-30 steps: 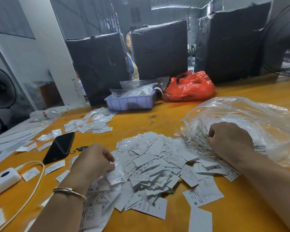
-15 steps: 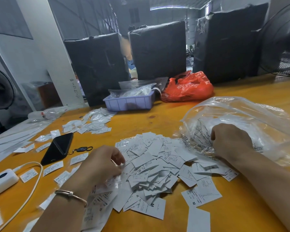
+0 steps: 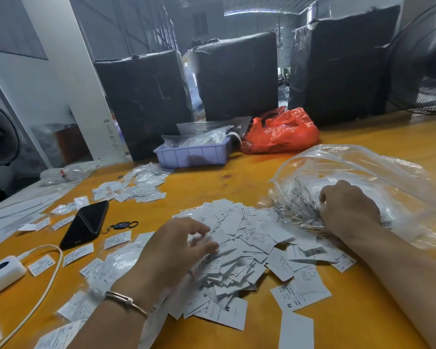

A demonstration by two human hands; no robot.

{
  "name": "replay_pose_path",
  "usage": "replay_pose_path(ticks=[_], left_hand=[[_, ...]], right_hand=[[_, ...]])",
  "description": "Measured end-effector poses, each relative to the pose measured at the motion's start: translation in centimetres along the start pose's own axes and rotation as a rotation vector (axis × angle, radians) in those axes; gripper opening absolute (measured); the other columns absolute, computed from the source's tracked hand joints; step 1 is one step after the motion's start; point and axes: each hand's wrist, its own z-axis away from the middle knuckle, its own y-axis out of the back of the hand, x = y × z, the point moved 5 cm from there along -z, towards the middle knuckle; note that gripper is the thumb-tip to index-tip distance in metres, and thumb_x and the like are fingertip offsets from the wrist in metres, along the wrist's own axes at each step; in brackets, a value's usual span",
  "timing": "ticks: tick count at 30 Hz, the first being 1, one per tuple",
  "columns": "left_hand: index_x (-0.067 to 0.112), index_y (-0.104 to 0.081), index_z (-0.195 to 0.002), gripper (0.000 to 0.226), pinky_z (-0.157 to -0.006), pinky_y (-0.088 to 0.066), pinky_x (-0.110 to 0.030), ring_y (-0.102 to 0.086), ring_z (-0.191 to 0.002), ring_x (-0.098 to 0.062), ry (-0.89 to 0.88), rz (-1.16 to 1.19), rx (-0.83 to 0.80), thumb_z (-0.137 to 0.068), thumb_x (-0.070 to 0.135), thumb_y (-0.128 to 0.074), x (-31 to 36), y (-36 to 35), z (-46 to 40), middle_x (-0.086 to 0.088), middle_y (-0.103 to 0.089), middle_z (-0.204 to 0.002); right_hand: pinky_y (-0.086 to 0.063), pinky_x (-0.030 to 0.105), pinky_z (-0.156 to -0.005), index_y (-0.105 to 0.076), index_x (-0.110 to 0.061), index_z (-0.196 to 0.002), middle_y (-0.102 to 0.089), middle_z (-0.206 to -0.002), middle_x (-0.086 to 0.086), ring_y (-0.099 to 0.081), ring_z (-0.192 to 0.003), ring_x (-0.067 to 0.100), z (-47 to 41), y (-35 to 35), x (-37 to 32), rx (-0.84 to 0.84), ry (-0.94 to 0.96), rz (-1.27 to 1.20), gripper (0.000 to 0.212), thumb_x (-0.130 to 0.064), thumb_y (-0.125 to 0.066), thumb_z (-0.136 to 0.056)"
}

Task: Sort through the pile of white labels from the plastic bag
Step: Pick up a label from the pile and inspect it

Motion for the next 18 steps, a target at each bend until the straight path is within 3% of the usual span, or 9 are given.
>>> replay_pose_path(ticks=[2,10,13,15,18], left_hand=[[0.03,-0.071,-0.11,0.041,-0.086,-0.048,-0.025,-0.056,-0.103,0.0,-0.022,0.006,-0.024,-0.077,0.054,-0.074,0.4,-0.2,0.0,0.022,-0.064,-0.11],[0.03,-0.077,-0.088,0.006,-0.077,-0.055,-0.028,-0.062,-0.082,0.004,-0.095,0.036,0.043,-0.086,0.035,-0.073,0.5,0.0,0.3,0.021,-0.069,-0.085],[0.028,-0.077,-0.087,0.007,-0.072,-0.057,-0.029,-0.063,-0.075,0.004,-0.098,0.029,0.105,-0.089,0.028,-0.07,0.4,0.4,0.3,0.022,-0.069,-0.077],[0.026,-0.076,-0.083,0.009,-0.07,-0.057,-0.032,-0.063,-0.072,0.002,-0.104,0.03,0.137,-0.087,0.021,-0.07,0.5,0.6,0.3,0.02,-0.068,-0.074],[0.024,-0.073,-0.077,0.014,-0.067,-0.057,-0.031,-0.065,-0.07,-0.002,-0.086,0.093,0.228,-0.084,0.012,-0.071,0.5,1.4,0.3,0.016,-0.069,-0.071]], right_hand=[[-0.049,0.034,-0.076,-0.066,-0.017,-0.105,-0.057,-0.111,0.007,-0.055,-0.101,0.028,0.2,0.4,0.0,0.016,-0.013,-0.065,0.017,-0.019,-0.058,-0.092],[-0.049,0.036,-0.069,-0.075,-0.011,-0.088,-0.067,-0.093,0.011,-0.059,-0.087,0.033,0.2,1.3,-0.5,0.181,0.032,-0.223,0.018,-0.014,-0.057,-0.092],[-0.041,0.032,-0.06,-0.073,-0.006,-0.08,-0.069,-0.083,0.013,-0.06,-0.079,0.035,0.8,2.5,-0.8,0.397,0.1,-0.353,0.011,-0.01,-0.065,-0.086],[-0.045,0.032,-0.059,-0.071,-0.005,-0.079,-0.07,-0.076,0.011,-0.062,-0.071,0.034,1.2,3.2,-1.2,0.499,0.158,-0.441,0.008,-0.01,-0.068,-0.085],[-0.047,0.029,-0.057,-0.07,-0.006,-0.078,-0.067,-0.067,0.005,-0.061,-0.059,0.024,1.9,3.8,-2.1,0.495,0.25,-0.657,0.009,-0.011,-0.069,-0.086]])
